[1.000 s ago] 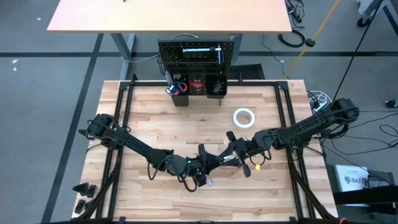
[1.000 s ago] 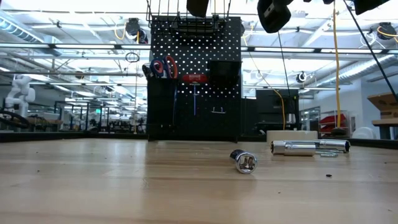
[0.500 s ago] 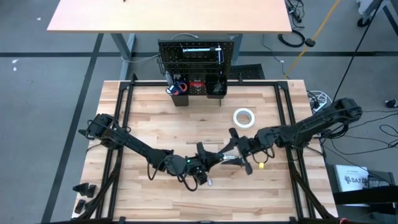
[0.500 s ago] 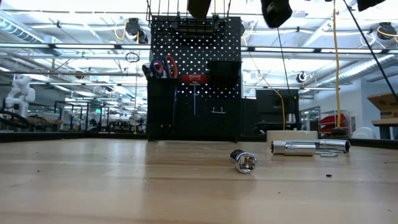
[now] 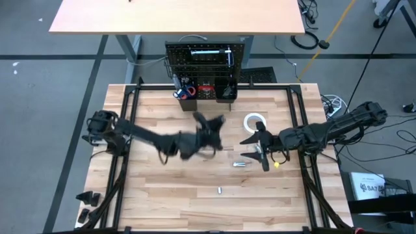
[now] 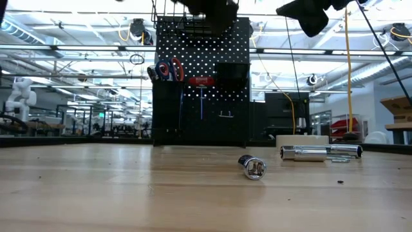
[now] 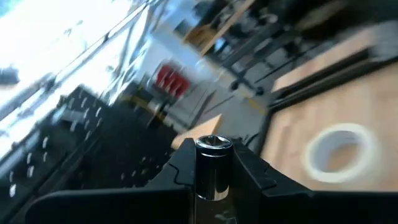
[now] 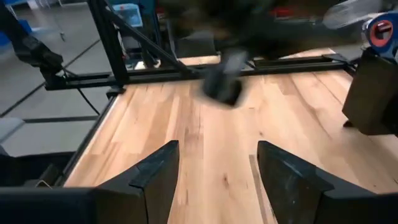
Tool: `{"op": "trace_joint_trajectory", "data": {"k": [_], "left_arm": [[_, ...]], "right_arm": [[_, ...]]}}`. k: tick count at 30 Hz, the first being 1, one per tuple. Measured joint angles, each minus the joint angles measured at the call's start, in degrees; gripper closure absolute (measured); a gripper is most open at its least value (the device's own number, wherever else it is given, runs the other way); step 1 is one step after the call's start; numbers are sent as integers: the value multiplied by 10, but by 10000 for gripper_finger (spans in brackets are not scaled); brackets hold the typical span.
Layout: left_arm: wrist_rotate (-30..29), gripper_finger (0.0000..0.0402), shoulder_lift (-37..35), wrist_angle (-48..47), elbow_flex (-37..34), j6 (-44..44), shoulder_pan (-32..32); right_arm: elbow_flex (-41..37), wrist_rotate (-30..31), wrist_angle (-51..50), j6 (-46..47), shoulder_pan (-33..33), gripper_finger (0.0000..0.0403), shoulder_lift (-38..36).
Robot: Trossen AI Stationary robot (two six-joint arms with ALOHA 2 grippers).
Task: Hang tools onto peg board
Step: Put the middle left socket into the right black bin on the peg board
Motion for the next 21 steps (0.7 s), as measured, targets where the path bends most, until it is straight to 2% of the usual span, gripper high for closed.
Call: {"op": "trace_joint_trajectory", "data": {"k": [2, 6, 10, 18, 21], "left_arm": [[18, 354, -2, 2, 0, -26, 43], [99, 354, -1, 0, 0, -97, 123], [150, 353, 1, 5, 0, -161, 175], [242, 353, 1, 2, 0, -252, 218], [251, 353, 1, 4, 0, -279, 229]], "right_arm": [[0, 1, -6, 3, 0, 195, 4], [0, 2, -28, 14, -3, 195, 11], [0, 3, -39, 15, -5, 195, 14], [0, 47, -38, 11, -5, 195, 14], [0, 49, -36, 13, -5, 195, 14]]}}
